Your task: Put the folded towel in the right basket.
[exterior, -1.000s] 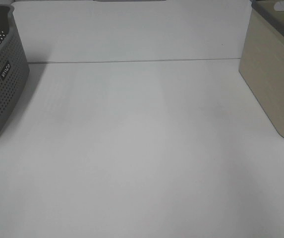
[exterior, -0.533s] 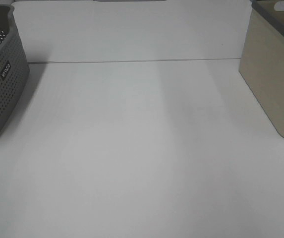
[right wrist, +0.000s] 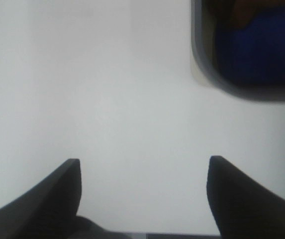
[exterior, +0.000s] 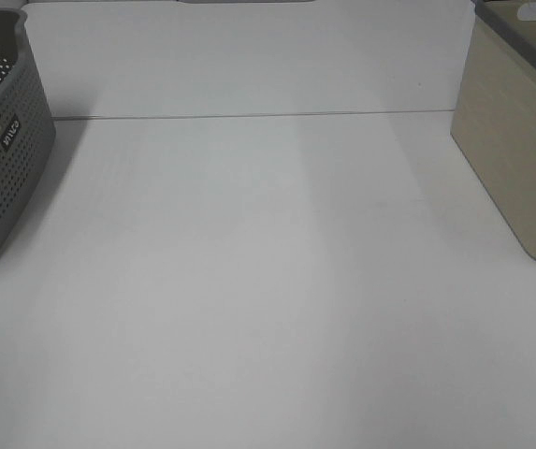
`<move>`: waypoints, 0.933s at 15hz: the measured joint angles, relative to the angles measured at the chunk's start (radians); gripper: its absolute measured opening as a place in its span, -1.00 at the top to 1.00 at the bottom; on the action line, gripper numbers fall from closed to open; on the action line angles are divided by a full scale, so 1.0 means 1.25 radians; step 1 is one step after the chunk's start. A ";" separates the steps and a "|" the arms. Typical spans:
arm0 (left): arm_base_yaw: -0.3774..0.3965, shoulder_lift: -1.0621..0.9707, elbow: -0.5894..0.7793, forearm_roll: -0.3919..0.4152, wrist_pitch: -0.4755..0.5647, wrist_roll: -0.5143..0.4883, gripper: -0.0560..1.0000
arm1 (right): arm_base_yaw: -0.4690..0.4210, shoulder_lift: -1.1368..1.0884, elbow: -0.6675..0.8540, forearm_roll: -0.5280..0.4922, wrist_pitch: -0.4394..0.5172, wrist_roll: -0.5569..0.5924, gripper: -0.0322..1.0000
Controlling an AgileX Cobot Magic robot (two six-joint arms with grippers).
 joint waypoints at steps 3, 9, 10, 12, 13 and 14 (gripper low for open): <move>0.000 0.000 0.000 0.000 0.000 0.000 -0.94 | 0.000 -0.169 0.234 -0.003 0.000 0.000 -0.37; 0.000 0.000 0.000 0.000 0.000 0.000 -0.94 | 0.000 -0.621 0.552 -0.036 -0.070 0.000 -0.37; 0.000 0.000 0.000 0.000 0.000 0.000 -0.94 | 0.000 -0.683 0.570 -0.039 -0.090 0.000 -0.37; 0.000 0.000 0.000 0.000 0.000 0.000 -0.94 | 0.000 -0.778 0.585 -0.040 -0.103 0.000 -0.37; 0.000 0.000 0.000 0.000 0.000 0.000 -0.94 | 0.000 -0.834 0.586 -0.042 -0.107 -0.001 -0.37; 0.000 0.000 0.000 0.000 0.000 0.000 -0.94 | 0.000 -0.893 0.588 -0.042 -0.114 -0.003 -0.37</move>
